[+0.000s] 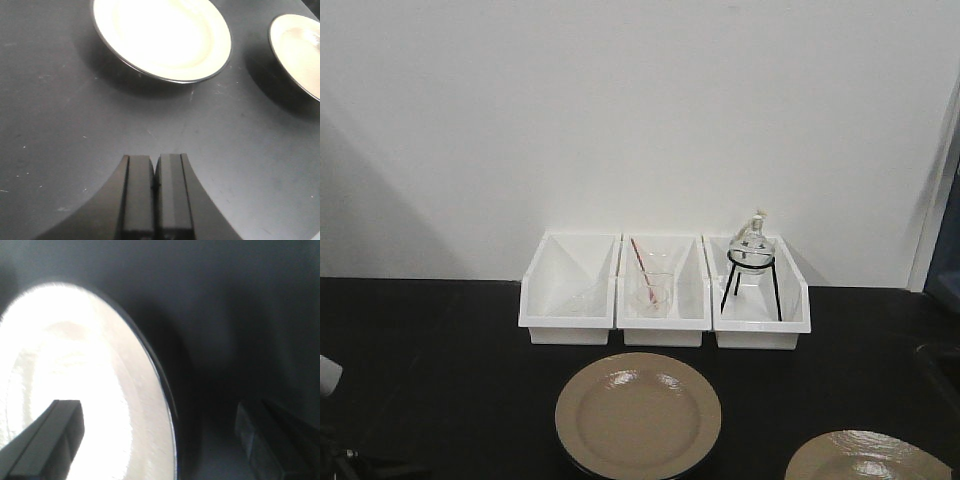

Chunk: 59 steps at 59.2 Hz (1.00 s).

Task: Arrange circular plates on left workspace
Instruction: 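Grip the rim of the other tan plate with the right gripper and lift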

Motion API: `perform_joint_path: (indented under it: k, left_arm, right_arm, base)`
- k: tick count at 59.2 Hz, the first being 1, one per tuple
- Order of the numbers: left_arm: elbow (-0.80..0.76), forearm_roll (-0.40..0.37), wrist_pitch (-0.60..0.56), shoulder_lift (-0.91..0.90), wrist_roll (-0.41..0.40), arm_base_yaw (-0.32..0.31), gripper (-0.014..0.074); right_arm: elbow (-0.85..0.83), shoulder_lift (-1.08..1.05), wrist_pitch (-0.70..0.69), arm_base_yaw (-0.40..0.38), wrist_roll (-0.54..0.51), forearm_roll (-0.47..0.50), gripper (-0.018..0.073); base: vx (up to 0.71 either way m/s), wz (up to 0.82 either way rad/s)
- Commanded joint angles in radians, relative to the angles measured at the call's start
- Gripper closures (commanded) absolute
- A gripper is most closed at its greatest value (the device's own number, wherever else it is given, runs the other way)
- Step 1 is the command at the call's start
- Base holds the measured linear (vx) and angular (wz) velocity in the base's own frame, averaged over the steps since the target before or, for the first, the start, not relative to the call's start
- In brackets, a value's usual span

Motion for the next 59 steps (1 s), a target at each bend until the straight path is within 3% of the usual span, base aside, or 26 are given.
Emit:
perform_joint_path:
  k: [1,39,50,59]
  left_arm:
    - [-0.023,-0.039,-0.013,-0.019,0.001,-0.003,0.0597]
    - [-0.023,-0.031,-0.028,-0.019,0.001,-0.003,0.0597]
    - [-0.023,-0.030,-0.028,-0.019,0.001,-0.003,0.0597]
    - [-0.023,-0.030,-0.028,-0.019,0.001,-0.003,0.0597]
  right_arm:
    - [-0.027,-0.016,0.041,-0.003,-0.020,0.037,-0.0080]
    - [-0.027,0.075,0.118,-0.002,-0.055,0.140,0.0097]
    - [-0.027,0.077,0.118,-0.002,-0.069,0.153,0.0195]
    - [-0.027,0.079,0.118,-0.002,-0.069,0.153,0.0364]
  base:
    - [0.00,0.00]
    - [0.00,0.00]
    - [0.00,0.00]
    - [0.00,0.00]
